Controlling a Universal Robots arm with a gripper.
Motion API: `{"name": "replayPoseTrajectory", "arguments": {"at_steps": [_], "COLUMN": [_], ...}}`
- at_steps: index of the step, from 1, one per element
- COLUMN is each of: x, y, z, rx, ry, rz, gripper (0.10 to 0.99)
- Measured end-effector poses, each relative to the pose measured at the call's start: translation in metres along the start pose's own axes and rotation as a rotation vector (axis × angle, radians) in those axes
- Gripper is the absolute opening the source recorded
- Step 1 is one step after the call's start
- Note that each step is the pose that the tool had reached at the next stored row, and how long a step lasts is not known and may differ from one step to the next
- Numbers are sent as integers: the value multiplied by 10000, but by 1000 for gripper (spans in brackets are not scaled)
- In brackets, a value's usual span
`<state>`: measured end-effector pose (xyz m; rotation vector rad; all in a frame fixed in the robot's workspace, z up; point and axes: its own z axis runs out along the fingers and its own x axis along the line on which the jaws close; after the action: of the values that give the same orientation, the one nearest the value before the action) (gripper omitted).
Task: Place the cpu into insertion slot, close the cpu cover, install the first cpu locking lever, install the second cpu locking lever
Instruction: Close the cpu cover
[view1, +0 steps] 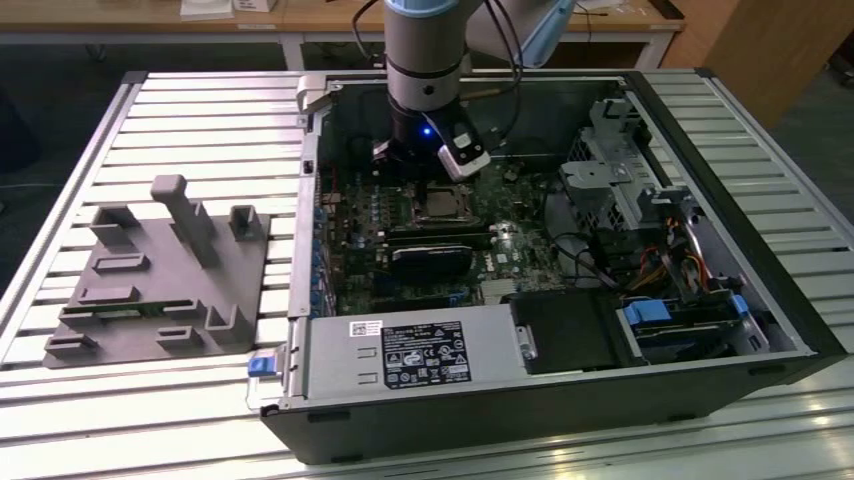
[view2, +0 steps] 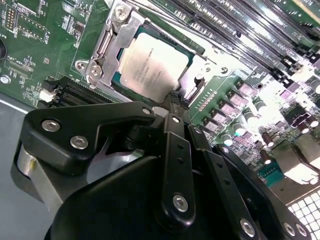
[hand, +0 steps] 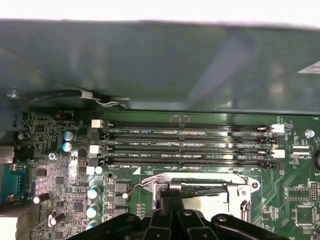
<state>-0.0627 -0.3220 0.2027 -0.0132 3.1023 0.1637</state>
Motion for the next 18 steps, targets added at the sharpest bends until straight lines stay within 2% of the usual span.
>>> {"name": "replayPoseTrajectory", "arguments": {"at_steps": [12, 18], "x": [-3, -3], "y": [4, 0], "z": [-68, -75], "rx": [16, 41], "ry": [1, 0], "rz": [-3, -3], "gripper": [106, 106]}}
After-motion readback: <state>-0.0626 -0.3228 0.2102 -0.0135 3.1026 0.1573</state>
